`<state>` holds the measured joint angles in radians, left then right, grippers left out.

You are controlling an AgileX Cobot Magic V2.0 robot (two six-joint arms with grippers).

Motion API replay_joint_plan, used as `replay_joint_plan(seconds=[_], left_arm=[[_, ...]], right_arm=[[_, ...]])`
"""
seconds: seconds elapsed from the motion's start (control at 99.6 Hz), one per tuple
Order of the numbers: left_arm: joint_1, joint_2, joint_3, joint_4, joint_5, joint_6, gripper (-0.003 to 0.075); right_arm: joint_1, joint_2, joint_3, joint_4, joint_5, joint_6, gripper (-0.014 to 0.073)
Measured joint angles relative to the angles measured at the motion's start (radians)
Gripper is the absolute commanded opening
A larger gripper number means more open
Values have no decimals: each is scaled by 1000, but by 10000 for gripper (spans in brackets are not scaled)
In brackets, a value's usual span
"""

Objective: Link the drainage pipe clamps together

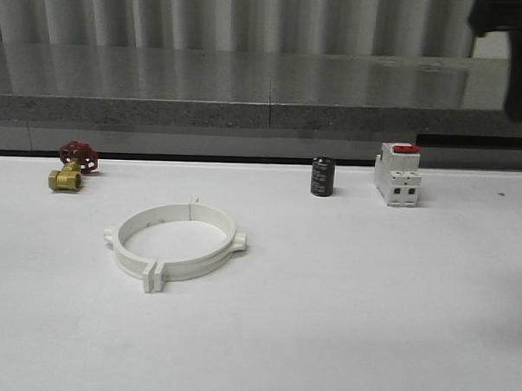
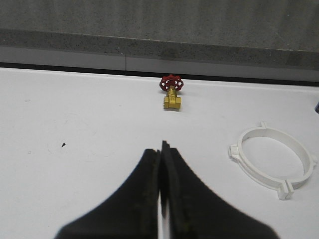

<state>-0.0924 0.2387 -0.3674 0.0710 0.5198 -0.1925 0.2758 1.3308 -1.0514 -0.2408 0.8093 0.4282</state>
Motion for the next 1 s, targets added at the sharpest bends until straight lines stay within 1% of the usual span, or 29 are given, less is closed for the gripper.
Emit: replay_joint_plan(seconds=[0.08,0.151,0.271,0.341,0.391,0.412,0.532,0.582,0.632,0.733,1.004], left_arm=[[0,0,0,0,0,0,-20],[0,0,0,0,0,0,-20],[0,0,0,0,0,0,-20],[0,0,0,0,0,0,-20],[0,0,0,0,0,0,-20],[0,0,0,0,0,0,-20],[0,0,0,0,0,0,-20],[0,0,0,0,0,0,-20],[0,0,0,0,0,0,-20],[0,0,0,0,0,0,-20],[0,0,0,0,0,0,-20]], right_arm=[[-30,-103,83,-1,-7,-2,423],[-43,-193,156,-1,-7,-4,404],[-46,-341,271,-1,-5,-4,318],[-46,-423,328,-1,-4,-4,241],[-46,-475,365,-1,-4,-4,170],[-46,-496,372,-1,-4,-4,151],[-46,-597,420,-1,2,-4,-25],[-46,-633,427,-1,4,-4,-74],[-46,-662,427,-4,6,-4,-61],[-46,-691,427,-16,6,-4,-66],[-46,-696,429,-22,6,-4,-66]])
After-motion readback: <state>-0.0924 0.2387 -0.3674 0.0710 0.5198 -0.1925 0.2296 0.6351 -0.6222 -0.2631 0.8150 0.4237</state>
